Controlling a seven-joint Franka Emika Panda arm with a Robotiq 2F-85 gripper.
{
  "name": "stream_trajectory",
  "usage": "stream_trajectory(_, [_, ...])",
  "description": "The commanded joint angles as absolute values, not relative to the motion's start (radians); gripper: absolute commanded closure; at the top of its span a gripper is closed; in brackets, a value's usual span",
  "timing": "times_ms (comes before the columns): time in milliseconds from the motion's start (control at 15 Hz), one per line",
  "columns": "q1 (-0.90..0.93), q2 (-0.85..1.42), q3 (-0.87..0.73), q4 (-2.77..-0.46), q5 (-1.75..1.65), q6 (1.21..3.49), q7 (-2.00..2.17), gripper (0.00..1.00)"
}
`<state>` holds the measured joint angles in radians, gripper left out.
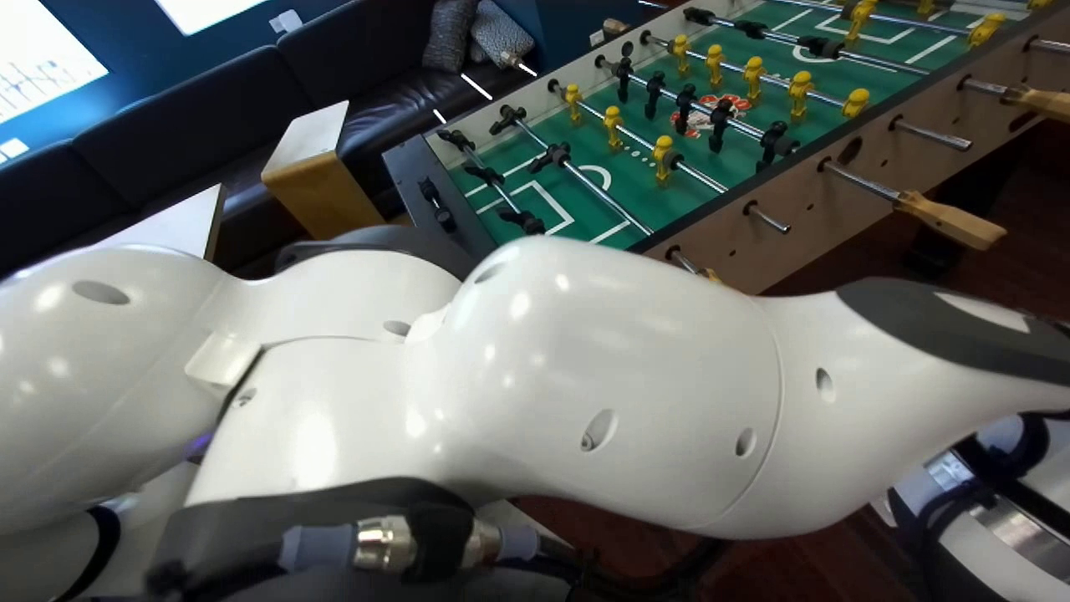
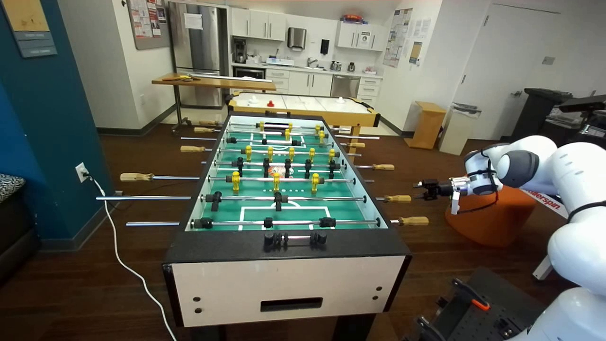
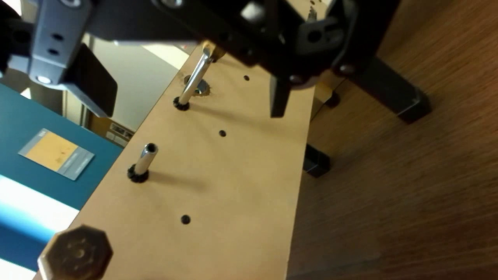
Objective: Turn the second rod from you anti clockwise
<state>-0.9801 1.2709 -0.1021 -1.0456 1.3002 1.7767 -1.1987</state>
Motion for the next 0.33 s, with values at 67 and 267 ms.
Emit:
stream_trajectory(67, [-0.899, 1.052, -0.145, -1.319, 1.307, 2.005, -1.293, 0.0])
stream_trajectory(267, [-0.864, 0.973, -0.15, -1.424, 1.302, 2.087, -1.308, 0.0])
